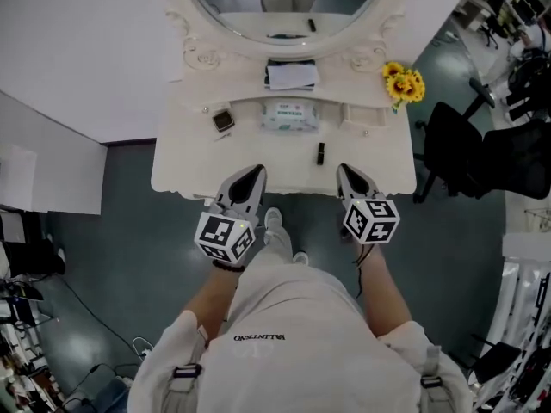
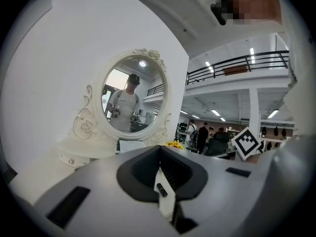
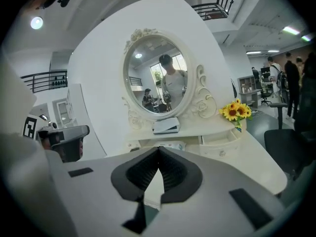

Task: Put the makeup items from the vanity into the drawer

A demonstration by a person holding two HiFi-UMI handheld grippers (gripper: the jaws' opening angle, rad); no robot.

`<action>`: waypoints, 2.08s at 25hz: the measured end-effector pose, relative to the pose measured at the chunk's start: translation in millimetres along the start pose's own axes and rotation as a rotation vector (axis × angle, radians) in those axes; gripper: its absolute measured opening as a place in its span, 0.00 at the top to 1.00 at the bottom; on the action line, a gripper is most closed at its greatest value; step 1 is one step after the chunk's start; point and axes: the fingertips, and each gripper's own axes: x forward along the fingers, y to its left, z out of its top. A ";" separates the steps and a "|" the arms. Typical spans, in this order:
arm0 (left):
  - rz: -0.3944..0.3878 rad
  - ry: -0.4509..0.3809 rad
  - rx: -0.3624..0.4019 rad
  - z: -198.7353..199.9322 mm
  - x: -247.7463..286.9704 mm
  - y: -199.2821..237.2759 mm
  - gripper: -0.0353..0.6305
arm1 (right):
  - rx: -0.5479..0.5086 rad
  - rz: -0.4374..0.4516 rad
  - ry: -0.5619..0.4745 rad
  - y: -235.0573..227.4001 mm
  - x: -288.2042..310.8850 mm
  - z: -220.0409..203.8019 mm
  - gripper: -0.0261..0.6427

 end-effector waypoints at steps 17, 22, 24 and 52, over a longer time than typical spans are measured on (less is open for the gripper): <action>-0.210 0.151 -0.061 -27.1 119.6 55.3 0.95 | 0.070 -0.127 0.094 -32.9 107.6 18.0 0.95; -0.210 0.198 -0.079 -39.4 137.9 67.0 0.95 | 0.071 -0.140 0.151 -35.9 119.2 7.1 0.94; -0.211 0.216 -0.077 -44.3 144.6 68.7 0.95 | 0.076 -0.146 0.167 -38.6 121.8 3.2 0.94; -0.102 0.471 -0.142 -124.9 178.9 64.2 0.95 | 0.200 -0.087 0.607 -71.6 158.3 -88.5 0.34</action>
